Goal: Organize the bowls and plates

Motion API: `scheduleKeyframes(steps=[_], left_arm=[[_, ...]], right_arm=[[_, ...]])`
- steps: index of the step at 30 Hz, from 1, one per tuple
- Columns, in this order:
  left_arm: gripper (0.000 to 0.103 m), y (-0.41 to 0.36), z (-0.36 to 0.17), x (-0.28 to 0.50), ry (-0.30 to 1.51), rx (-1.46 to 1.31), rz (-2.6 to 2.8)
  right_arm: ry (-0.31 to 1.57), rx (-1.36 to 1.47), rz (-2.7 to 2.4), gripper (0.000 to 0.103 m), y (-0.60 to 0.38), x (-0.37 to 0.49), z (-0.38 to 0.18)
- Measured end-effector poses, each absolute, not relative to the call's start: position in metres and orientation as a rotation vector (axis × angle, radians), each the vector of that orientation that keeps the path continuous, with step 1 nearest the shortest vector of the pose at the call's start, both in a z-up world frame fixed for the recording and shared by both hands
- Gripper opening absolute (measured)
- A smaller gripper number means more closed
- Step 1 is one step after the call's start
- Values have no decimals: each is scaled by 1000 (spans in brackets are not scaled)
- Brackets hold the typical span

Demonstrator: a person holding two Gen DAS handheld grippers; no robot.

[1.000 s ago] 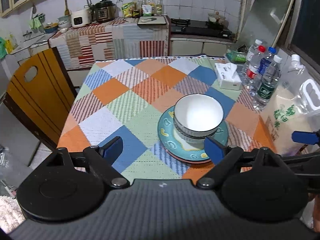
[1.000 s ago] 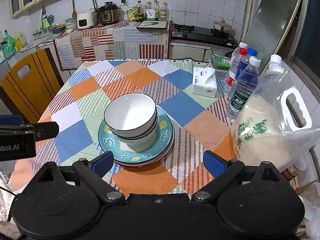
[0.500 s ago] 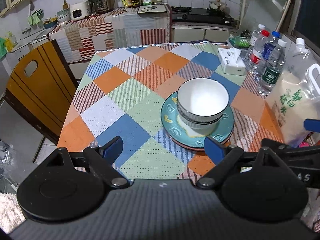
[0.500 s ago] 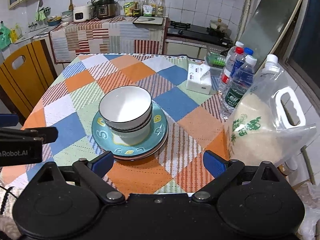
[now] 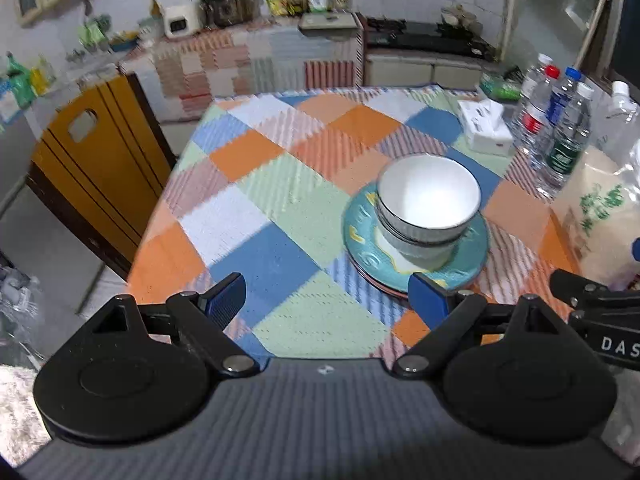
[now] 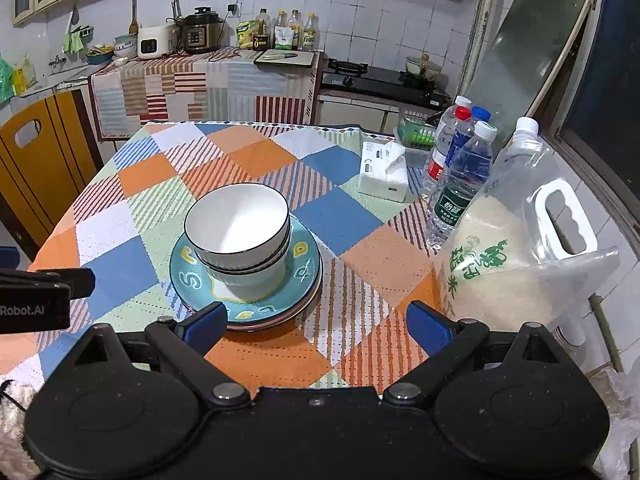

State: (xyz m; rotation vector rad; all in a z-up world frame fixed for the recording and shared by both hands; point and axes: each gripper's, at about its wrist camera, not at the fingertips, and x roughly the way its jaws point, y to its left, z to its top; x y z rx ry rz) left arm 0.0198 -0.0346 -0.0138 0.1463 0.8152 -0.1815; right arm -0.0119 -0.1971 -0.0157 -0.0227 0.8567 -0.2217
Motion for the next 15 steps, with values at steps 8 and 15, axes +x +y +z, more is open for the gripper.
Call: scheduleKeyframes(steps=[8, 15], left_arm=[[88, -35, -11, 17, 798, 166, -190], [88, -34, -11, 17, 807, 154, -192]], right_arm=[[854, -28, -218, 98, -194, -14, -20], [858, -32, -233, 98, -194, -14, -19]])
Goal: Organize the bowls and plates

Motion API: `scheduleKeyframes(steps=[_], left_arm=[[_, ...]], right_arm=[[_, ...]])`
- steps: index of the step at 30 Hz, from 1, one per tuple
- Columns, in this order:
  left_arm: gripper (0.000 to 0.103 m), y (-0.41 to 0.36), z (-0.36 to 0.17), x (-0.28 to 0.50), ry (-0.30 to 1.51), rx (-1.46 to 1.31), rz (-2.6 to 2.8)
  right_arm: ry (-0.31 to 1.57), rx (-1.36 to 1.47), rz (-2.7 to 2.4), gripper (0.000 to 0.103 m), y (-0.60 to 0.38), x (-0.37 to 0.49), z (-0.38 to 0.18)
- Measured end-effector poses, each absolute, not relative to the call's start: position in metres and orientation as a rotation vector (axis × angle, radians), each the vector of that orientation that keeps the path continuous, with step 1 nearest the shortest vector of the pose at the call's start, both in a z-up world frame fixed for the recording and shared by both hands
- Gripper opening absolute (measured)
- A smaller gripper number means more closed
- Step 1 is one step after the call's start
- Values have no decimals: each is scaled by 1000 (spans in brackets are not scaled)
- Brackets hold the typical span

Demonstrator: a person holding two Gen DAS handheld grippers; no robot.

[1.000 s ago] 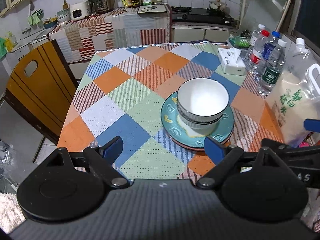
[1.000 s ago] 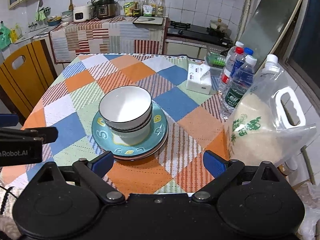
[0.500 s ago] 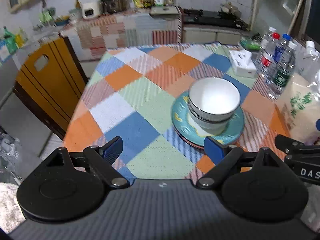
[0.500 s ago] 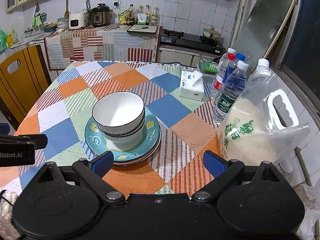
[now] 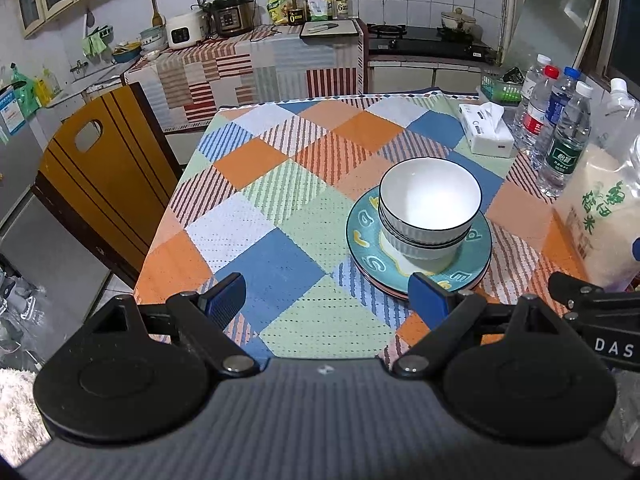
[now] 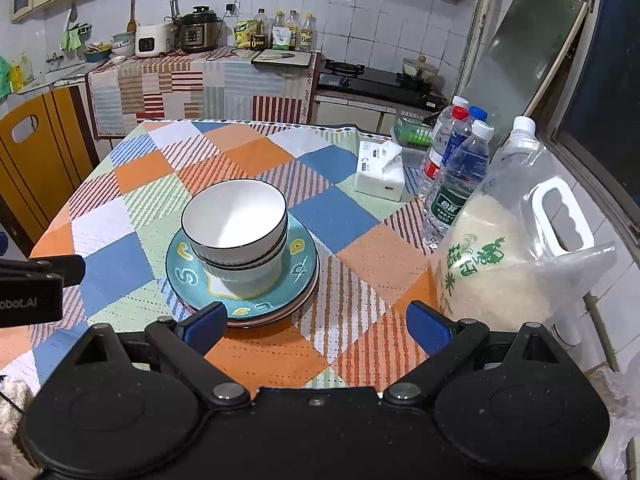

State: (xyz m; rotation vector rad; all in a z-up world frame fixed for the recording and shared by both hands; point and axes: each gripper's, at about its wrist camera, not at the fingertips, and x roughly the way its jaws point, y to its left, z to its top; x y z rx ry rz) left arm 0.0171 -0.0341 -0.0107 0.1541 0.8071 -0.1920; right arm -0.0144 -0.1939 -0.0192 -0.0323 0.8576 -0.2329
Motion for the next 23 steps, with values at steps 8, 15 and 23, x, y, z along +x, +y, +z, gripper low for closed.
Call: scheduleKeyframes(steps=[8, 15, 23], left_arm=[[88, -30, -13, 19, 824, 131, -207], [89, -31, -14, 17, 823, 128, -225], [90, -30, -14, 17, 819, 126, -223]], right_arm=[[880, -14, -242, 98, -196, -13, -22], [894, -10, -244, 98, -196, -12, -23], [899, -11, -243, 98, -196, -11, -25]])
